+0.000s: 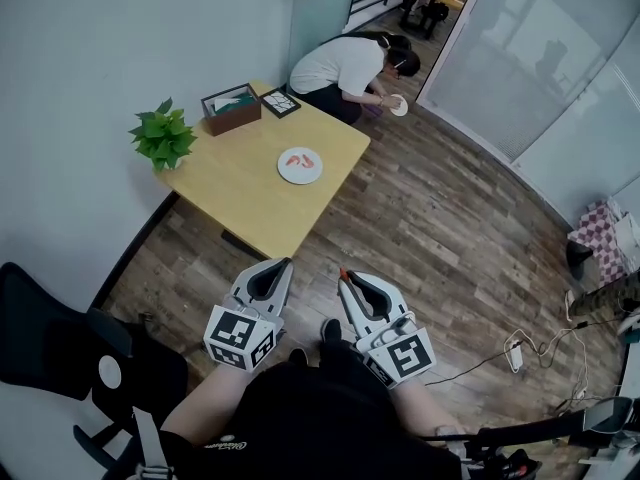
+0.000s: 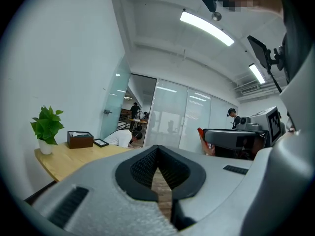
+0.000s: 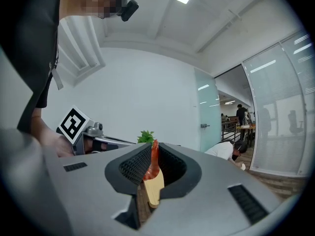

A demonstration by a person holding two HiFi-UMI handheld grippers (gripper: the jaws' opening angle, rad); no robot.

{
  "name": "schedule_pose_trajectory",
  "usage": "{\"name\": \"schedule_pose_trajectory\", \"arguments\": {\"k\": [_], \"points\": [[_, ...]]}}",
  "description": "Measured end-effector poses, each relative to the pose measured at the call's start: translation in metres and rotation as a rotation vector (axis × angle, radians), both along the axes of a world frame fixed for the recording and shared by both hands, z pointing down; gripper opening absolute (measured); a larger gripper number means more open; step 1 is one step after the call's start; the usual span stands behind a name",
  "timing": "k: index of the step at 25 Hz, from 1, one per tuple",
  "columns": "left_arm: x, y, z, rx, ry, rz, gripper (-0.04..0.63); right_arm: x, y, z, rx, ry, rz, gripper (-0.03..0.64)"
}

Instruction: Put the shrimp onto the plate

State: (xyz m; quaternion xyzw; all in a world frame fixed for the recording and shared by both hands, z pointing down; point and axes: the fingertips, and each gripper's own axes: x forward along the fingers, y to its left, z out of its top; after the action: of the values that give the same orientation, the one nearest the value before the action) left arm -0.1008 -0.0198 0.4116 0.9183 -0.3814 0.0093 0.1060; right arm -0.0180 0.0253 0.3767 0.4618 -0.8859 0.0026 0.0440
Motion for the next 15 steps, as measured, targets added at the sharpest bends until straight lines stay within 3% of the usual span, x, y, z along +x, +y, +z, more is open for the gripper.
{"name": "schedule_pose_trajectory", "arguments": {"k": [15], "points": [[0.015, -0.031, -0.006, 0.017, -0.031, -0.027, 0.001, 0.017, -0.032, -0.008, 0.042, -0.043, -0.030, 0.043]]}}
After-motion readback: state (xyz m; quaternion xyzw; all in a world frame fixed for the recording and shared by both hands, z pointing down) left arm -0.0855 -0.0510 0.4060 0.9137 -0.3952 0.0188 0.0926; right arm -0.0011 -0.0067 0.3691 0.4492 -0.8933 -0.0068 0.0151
